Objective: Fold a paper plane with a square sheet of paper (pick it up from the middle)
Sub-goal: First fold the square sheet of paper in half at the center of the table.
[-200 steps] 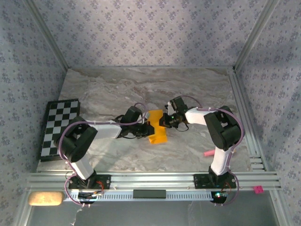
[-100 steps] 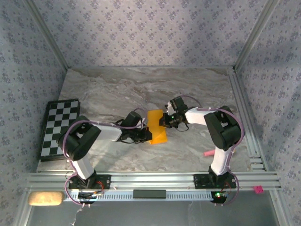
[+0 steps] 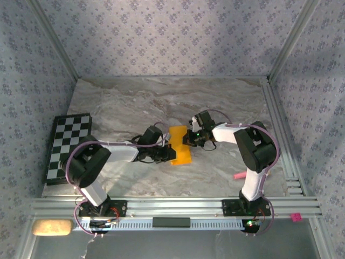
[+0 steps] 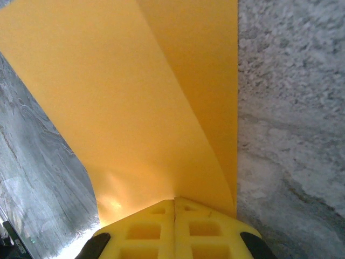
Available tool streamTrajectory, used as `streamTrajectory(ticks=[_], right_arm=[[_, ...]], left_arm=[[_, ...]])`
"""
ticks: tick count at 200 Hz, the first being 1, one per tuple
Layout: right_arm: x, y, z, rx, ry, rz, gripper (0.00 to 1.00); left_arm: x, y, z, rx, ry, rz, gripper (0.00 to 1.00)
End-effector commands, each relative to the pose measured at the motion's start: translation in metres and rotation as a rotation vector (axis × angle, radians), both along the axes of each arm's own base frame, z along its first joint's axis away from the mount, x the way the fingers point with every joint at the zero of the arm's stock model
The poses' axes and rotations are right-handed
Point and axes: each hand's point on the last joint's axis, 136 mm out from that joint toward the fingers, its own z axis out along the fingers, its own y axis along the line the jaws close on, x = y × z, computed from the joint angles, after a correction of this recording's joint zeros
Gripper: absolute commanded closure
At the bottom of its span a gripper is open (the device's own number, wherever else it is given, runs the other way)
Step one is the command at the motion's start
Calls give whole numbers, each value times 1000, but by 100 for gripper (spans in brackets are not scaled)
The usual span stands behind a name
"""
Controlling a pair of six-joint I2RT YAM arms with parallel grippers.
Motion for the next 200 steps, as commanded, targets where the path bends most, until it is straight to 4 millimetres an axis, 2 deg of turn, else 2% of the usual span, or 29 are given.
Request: streamTrajectory(ticks=[1, 47, 76, 200], right_arm=[[-52, -58, -64, -280, 215, -46, 100], [-54, -61, -65, -286, 217, -50, 100], [-54, -61, -65, -284, 217, -53, 100], [-52, -60, -64, -273, 217, -45, 100]], left_arm=[[-11, 1, -13, 18, 45, -19, 98], [-30, 21, -43, 111, 82, -31, 99], [-39, 28, -51, 142, 92, -48, 99], [-54, 30, -39, 136, 57, -92, 96]])
